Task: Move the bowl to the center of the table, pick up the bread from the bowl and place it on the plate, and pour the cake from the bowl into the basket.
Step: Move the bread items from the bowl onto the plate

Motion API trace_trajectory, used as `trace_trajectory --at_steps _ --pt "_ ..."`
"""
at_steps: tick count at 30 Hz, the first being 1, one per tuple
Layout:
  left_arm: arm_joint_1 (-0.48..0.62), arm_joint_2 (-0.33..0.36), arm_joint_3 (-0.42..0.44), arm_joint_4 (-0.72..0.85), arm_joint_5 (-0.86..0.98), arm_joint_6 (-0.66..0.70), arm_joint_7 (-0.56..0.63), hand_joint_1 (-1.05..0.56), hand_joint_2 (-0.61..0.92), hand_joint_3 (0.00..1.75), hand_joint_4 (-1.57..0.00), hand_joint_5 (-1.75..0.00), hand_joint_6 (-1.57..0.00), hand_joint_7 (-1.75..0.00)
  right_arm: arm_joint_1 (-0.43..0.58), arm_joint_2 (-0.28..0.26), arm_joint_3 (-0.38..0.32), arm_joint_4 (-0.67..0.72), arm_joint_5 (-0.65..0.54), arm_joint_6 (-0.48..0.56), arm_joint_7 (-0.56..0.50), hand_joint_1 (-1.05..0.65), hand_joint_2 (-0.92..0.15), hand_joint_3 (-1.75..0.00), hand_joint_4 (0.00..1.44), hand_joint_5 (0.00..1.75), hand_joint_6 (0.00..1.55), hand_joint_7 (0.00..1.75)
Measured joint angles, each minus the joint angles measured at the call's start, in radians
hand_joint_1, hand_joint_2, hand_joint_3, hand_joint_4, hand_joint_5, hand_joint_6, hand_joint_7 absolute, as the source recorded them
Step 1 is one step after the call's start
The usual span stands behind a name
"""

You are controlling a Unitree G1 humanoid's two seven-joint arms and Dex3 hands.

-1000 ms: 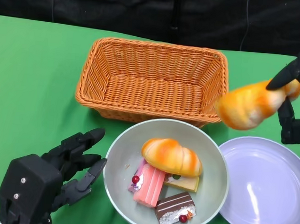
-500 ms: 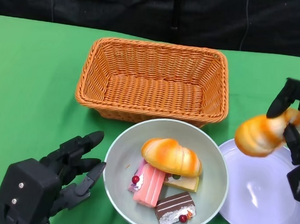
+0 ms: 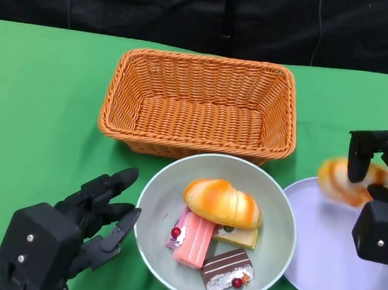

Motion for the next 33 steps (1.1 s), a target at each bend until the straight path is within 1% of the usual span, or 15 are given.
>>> trace_trajectory --at_steps 6,7,8,9,12,13,15,18,21,28,29,30,31,32,33 --pt "0.0 -0.002 -0.003 -0.002 0.0 0.001 0.0 -0.5 0.92 0.51 -0.2 -0.72 -0.48 -0.01 -0.002 -0.008 0.013 -0.008 0.002 0.018 0.002 0.0 -0.33 -1.13 0.92 1.75 0.73 1.75" --pt "0.0 -0.002 -0.003 -0.002 0.0 0.001 0.0 -0.5 0.92 0.51 -0.2 -0.72 -0.48 -0.01 -0.002 -0.008 0.014 -0.008 0.002 0.02 0.002 -0.01 -0.36 -1.09 0.9 1.75 0.71 1.75" --pt "0.0 -0.002 -0.003 -0.004 0.0 0.004 0.0 -0.5 0.92 0.51 -0.21 -0.73 -0.48 -0.01 -0.004 -0.011 0.022 -0.012 0.001 0.032 0.019 -0.03 -0.45 -0.95 0.86 1.75 0.67 1.75" --pt "0.001 -0.003 -0.004 -0.009 0.0 0.012 0.0 -0.5 0.92 0.51 -0.21 -0.73 -0.48 -0.01 -0.011 -0.019 0.035 -0.018 -0.003 0.052 0.056 -0.05 -0.52 -0.84 0.84 1.75 0.65 1.75" --pt "0.001 -0.008 -0.007 -0.02 0.0 0.026 0.0 -0.5 0.92 0.51 -0.21 -0.73 -0.48 -0.01 -0.02 -0.039 0.058 -0.034 -0.013 0.1 0.132 -0.06 -0.56 -0.77 0.83 1.75 0.64 1.75" --pt "0.002 -0.009 -0.007 -0.024 0.0 0.028 0.001 -0.5 0.92 0.51 -0.21 -0.72 -0.48 -0.01 -0.022 -0.045 0.063 -0.047 -0.013 0.118 0.156 -0.07 -0.62 -0.67 0.8 1.75 0.61 1.75" --pt "0.009 -0.013 -0.007 -0.034 0.0 0.029 0.001 -0.5 0.92 0.51 -0.21 -0.72 -0.48 -0.01 -0.021 -0.055 0.071 -0.08 -0.013 0.159 0.221 -0.07 -0.66 -0.6 0.79 1.75 0.6 1.75" --pt "0.018 -0.017 -0.009 -0.038 0.001 0.035 0.002 -0.5 0.92 0.51 -0.22 -0.72 -0.48 -0.01 -0.013 -0.065 0.069 -0.133 0.008 0.194 0.279 -0.06 -0.71 -0.59 0.83 1.75 0.64 1.75" --pt "0.023 -0.023 -0.011 -0.038 0.002 0.043 0.01 -0.5 0.92 0.51 -0.22 -0.73 -0.48 -0.01 -0.003 -0.073 0.062 -0.183 0.039 0.207 0.304 -0.06 -0.72 -0.6 0.84 1.75 0.66 1.75" --pt "0.023 -0.024 -0.016 -0.054 0.003 0.073 0.014 -0.52 0.92 0.46 -0.21 -0.71 -0.47 0.0 0.0 -0.078 0.067 -0.19 0.051 0.228 0.324 -0.04 -0.71 -0.6 0.84 1.75 0.66 1.75" --pt "0.023 -0.024 -0.016 -0.055 0.003 0.074 0.015 -0.52 0.92 0.46 -0.21 -0.71 -0.47 -0.01 0.0 -0.078 0.067 -0.19 0.052 0.229 0.325 -0.04 -0.71 -0.59 0.83 1.75 0.65 1.75" --pt "0.023 -0.024 -0.016 -0.057 0.003 0.075 0.015 -0.51 0.92 0.47 -0.21 -0.71 -0.48 -0.01 -0.002 -0.078 0.071 -0.186 0.051 0.229 0.325 -0.04 -0.74 -0.52 0.8 1.75 0.63 1.75" --pt "0.024 -0.024 -0.016 -0.059 0.002 0.075 0.015 -0.5 0.92 0.47 -0.21 -0.71 -0.49 -0.02 -0.005 -0.078 0.077 -0.175 0.05 0.231 0.325 -0.05 -0.75 -0.47 0.8 1.71 0.7 1.49" --pt "0.024 -0.024 -0.016 -0.062 0.001 0.076 0.015 -0.51 0.92 0.47 -0.22 -0.71 -0.5 -0.02 -0.007 -0.078 0.085 -0.159 0.05 0.234 0.325 -0.06 -0.79 -0.39 0.81 1.63 0.84 1.07" --pt "0.024 -0.024 -0.016 -0.065 0.0 0.078 0.015 -0.51 0.92 0.47 -0.22 -0.72 -0.5 -0.02 -0.007 -0.078 0.091 -0.143 0.05 0.237 0.326 -0.08 -0.81 -0.33 0.82 1.58 0.95 0.8"
